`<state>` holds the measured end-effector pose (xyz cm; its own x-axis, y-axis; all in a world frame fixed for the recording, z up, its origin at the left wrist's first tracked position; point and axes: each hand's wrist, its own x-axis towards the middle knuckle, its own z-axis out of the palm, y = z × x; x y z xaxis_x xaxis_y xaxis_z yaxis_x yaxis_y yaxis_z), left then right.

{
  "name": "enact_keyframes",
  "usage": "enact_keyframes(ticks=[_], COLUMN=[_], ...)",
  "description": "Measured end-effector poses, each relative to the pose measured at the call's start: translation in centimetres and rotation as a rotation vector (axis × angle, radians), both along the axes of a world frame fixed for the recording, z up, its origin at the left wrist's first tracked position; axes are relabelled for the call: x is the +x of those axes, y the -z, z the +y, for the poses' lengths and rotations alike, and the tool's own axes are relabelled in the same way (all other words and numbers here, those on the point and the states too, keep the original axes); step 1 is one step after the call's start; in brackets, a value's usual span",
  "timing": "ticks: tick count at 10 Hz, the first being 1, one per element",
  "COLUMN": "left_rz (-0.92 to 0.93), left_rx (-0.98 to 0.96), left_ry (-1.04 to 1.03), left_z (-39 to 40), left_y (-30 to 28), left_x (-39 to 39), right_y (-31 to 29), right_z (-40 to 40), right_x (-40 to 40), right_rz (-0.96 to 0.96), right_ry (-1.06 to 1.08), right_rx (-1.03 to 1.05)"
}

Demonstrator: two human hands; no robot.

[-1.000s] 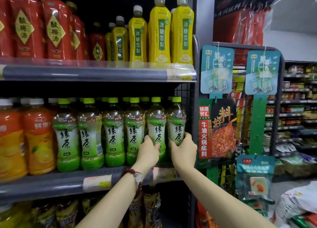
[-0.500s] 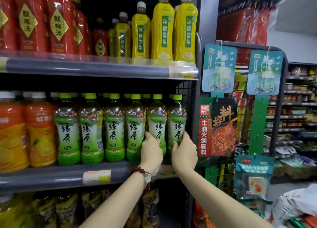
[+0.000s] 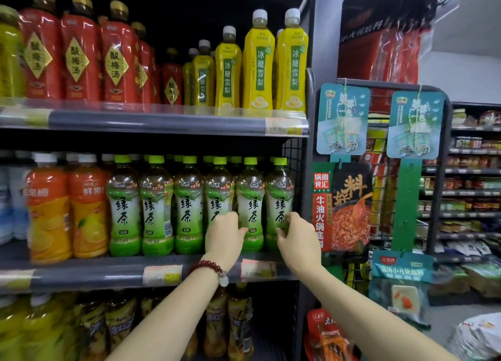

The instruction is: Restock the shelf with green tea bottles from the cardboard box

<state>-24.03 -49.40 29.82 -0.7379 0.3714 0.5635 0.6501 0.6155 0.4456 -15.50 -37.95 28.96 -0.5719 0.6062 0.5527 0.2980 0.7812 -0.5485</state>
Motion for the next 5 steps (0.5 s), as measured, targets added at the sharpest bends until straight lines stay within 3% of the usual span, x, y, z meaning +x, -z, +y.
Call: enact_keyframes(ticks=[2, 5], left_rz=[0.018, -0.030], left_rx=[-0.071, -0.092], left_ry=[0.039, 0.032], left_z=[-4.7, -13.5], left_y=[-0.6, 1.3], left_x=[-0.5, -3.1], right_y=[-1.0, 0.5], right_z=[-1.4, -8.8], right_x=[0.8, -1.0], right_rz=[-0.109, -0.206], right_ry=[-0.090, -0.232], right_rx=[0.167, 0.054])
